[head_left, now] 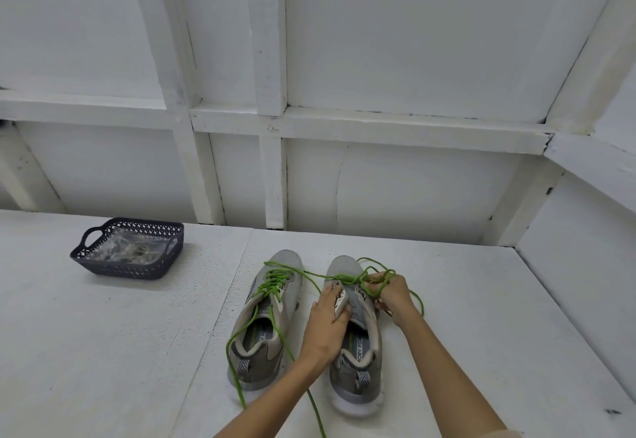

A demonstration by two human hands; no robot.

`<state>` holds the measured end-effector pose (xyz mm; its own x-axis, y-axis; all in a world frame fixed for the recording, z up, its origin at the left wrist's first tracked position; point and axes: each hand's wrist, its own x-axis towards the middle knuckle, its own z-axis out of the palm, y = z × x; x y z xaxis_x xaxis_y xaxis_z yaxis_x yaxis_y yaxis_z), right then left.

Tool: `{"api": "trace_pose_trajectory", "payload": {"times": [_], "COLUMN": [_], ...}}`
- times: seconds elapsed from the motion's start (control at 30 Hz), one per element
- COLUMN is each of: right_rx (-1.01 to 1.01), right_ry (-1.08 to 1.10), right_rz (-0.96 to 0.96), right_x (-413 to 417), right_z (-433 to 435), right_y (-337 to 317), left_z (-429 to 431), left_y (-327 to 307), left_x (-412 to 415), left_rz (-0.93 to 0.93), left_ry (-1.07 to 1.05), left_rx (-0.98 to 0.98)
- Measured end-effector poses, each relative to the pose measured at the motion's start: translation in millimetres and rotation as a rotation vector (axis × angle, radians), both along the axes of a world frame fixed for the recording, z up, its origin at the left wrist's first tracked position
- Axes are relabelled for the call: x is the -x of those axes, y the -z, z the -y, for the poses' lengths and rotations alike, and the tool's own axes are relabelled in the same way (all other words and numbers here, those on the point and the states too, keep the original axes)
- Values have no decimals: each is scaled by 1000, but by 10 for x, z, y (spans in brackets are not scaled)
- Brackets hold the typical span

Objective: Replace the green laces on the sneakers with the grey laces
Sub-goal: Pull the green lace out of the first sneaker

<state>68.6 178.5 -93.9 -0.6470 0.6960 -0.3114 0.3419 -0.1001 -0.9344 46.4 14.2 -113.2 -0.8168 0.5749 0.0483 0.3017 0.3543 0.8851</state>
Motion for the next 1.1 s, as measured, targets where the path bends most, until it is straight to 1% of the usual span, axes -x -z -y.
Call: {"api": "trace_pose_trajectory", "payload": {"times": [0.2, 0.4, 0.47, 0.53, 0.57, 0.6, 0.7, 0.77, 0.87, 0.93, 1.0, 1.1], "right_rx": [-15, -108, -78, 25, 45, 29, -105, -157, -115, -53, -37, -123], "right_ry": [-22, -72, -32, 92, 134, 136, -1, -43, -14, 66, 123, -8], "right_rz": [-54, -143, -161, -224, -237, -217, -98, -39, -61, -107, -117, -41], "right_x": [-49, -76, -42, 10, 32, 47, 37, 18, 21, 44, 44, 38], "right_z": [-4, 37, 63, 94, 106, 116, 119, 89, 51, 50, 63, 70], "right_y": [25, 46, 34, 37, 39, 46, 35, -8, -33, 21, 58, 61], "left_z": [-5, -14, -11, -9, -10, -10, -10, -14, -18, -16, -16, -13], "left_y": [25, 38, 39, 44, 47, 48, 51, 53, 52, 43, 40, 37], "left_x": [11, 20, 20, 23, 25, 27, 35, 43, 42, 36, 37, 38], "left_rz": [6, 3, 0, 7, 8, 6, -7, -16, -20, -26, -30, -35], "left_ry": [-6, -4, 1, 3, 4, 6, 11, 10, 10, 10, 6, 1], "left_rx": [-15, -11, -8, -9, -10, -6, 6, 13, 14, 26, 30, 32]}}
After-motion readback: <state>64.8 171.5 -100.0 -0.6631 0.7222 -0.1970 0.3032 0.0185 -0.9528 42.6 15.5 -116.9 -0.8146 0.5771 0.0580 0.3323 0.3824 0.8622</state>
